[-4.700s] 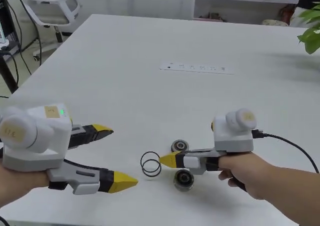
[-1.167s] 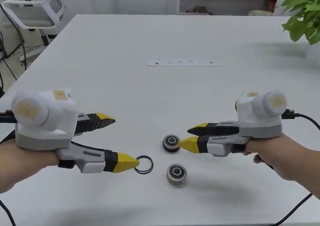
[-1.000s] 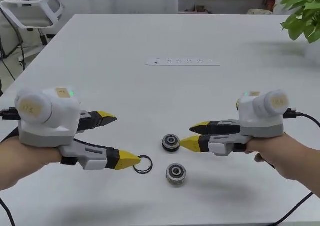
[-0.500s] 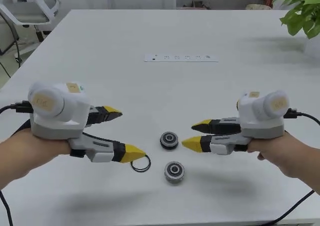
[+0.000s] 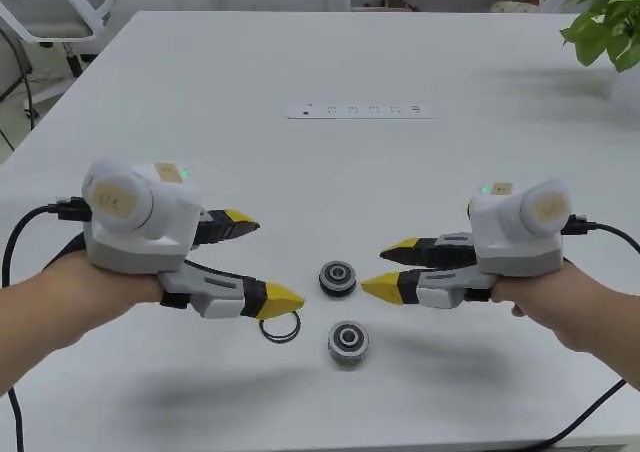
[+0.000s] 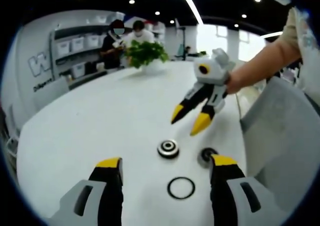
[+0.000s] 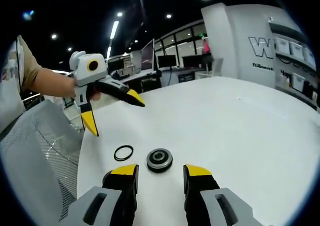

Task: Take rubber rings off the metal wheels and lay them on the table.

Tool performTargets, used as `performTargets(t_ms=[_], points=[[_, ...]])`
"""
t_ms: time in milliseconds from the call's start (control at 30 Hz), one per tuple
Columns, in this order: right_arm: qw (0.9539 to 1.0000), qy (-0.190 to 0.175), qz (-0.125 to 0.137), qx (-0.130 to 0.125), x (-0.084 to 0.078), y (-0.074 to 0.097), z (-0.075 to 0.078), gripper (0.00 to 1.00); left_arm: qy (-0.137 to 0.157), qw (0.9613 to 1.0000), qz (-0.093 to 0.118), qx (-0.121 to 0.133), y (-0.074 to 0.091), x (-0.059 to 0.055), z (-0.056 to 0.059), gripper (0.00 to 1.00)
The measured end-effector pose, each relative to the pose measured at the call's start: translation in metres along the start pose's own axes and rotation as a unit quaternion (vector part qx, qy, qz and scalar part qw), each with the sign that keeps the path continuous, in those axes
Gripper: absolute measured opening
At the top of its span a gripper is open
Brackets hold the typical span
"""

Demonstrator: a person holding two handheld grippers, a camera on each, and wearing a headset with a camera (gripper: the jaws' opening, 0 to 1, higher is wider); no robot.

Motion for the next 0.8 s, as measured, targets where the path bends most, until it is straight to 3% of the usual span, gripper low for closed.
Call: performTargets(t_ms=[800], points=[[0.9997,0.014,-0.018,0.006,-0.005,-0.014,0.002,0.31,-0.007,0.9996,-0.014,-0.022,-0.029,0.000,-0.004,0.58]])
Point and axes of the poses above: the centre of the closed fingertips' face, and the gripper's own axes: y roughly backward along the fingers, z roughly to its right, x roughly out of its top, the point moved 10 cm from there along y, roughly backward along the fingers, and after that the axes turned 6 degrees about -z, right-handed, at the moved point
